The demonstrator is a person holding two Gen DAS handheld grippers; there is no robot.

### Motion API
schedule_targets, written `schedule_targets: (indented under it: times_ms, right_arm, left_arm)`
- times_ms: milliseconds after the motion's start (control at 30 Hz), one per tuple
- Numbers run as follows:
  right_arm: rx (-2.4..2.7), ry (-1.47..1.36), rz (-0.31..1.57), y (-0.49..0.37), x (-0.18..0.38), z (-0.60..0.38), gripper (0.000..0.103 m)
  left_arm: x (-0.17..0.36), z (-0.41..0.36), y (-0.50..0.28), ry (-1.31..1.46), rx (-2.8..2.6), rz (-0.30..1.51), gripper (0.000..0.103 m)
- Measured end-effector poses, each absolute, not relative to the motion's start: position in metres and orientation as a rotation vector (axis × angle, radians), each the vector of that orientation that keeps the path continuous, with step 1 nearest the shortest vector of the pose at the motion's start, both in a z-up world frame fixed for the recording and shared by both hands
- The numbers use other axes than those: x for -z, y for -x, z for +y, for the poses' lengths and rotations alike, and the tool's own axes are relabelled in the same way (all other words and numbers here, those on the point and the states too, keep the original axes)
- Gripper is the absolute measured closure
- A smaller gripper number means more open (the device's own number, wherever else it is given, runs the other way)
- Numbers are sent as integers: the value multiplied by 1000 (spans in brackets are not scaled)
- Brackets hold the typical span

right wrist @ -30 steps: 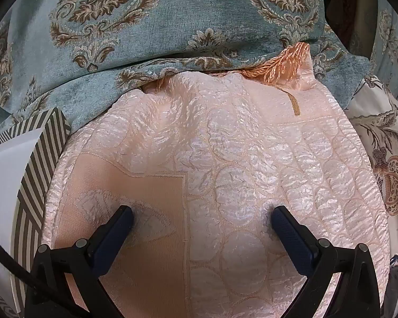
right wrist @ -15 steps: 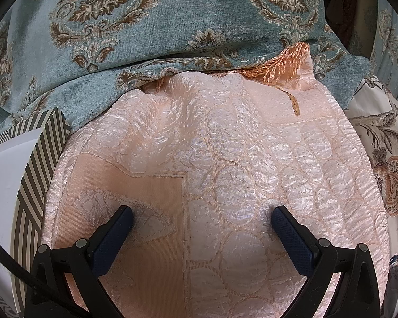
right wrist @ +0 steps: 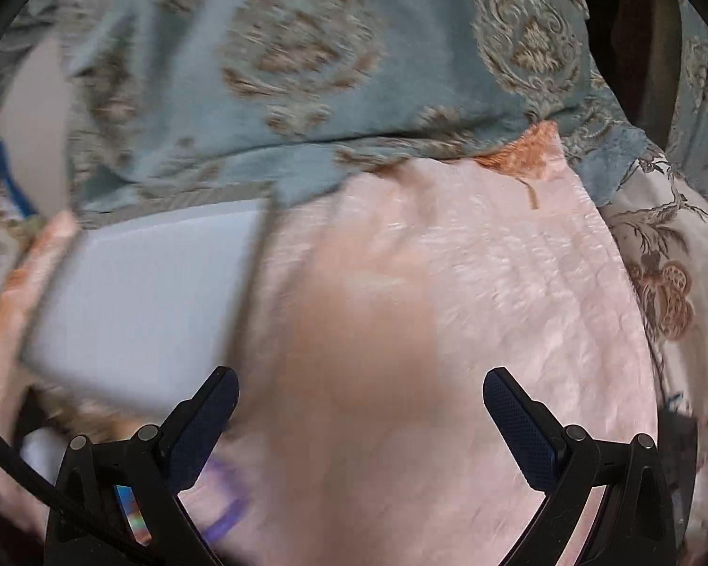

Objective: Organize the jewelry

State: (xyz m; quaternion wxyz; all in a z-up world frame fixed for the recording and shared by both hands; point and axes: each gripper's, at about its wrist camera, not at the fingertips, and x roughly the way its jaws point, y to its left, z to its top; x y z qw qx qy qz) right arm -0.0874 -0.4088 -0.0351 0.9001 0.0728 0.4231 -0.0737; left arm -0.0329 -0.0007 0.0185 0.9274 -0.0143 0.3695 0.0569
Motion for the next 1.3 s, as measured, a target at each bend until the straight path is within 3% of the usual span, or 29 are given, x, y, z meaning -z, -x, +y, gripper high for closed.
schedule_targets:
  times_ms: [333,733,1300]
  right_arm:
    - [30,-147,784,144,-6,-331,0]
    - [-59,-151,763,164,-16,-278,0]
    - [47,-102,728,197,-26,-268,0]
  left_arm:
    - [-59,10,56,-102,-135,584,38]
    - [-99,37,88,-77,-80,553,38]
    - [-37,-32,152,-40,89,683,38]
